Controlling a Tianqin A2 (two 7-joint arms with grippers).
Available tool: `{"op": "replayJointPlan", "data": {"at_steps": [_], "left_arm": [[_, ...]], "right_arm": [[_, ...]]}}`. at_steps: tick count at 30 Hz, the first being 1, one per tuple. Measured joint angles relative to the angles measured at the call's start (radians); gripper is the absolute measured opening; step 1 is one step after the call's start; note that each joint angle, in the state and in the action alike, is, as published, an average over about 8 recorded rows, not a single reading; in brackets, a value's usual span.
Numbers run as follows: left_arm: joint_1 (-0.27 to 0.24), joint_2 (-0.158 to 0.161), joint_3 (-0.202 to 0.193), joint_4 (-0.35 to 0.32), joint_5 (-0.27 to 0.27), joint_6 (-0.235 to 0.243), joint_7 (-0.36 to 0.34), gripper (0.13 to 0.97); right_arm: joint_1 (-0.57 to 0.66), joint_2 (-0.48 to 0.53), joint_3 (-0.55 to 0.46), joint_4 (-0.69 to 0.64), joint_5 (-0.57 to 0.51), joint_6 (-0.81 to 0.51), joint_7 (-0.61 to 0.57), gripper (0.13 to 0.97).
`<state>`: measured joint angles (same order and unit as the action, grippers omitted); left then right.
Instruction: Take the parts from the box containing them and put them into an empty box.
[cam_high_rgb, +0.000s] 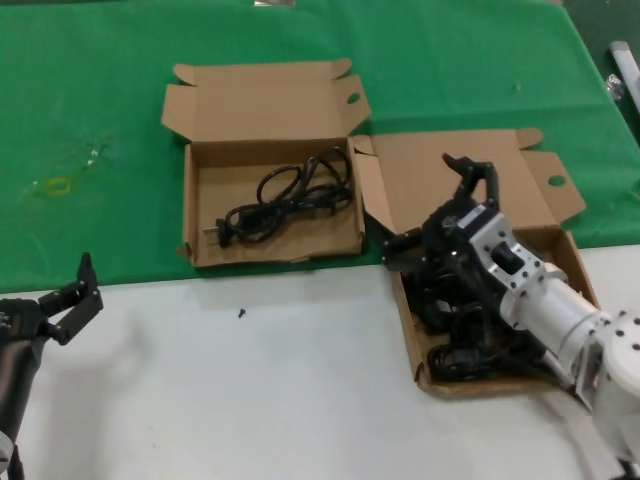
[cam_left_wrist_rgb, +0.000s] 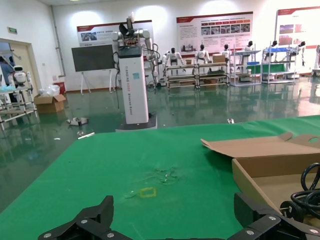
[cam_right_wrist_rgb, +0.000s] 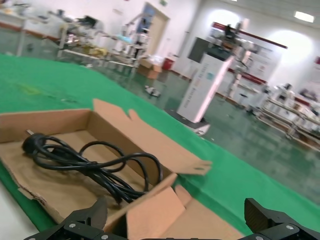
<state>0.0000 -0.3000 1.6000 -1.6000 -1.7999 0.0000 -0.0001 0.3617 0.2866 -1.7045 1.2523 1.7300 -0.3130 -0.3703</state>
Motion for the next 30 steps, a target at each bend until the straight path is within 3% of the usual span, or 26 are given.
{"op": "replayJointPlan", "data": {"at_steps": [21,30], "left_arm": [[0.000,0.000,0.000,0.000,0.000,0.000,0.000,0.955],[0.000,0.000,0.000,0.000,0.000,0.000,0.000,0.966]], "right_arm": [[-0.290,0.011,0.084,0.279,0.056,0.251,0.297,0.966],[-0.326,0.012,0.094,0.314,0.063,0.282,0.334,0.966]]}}
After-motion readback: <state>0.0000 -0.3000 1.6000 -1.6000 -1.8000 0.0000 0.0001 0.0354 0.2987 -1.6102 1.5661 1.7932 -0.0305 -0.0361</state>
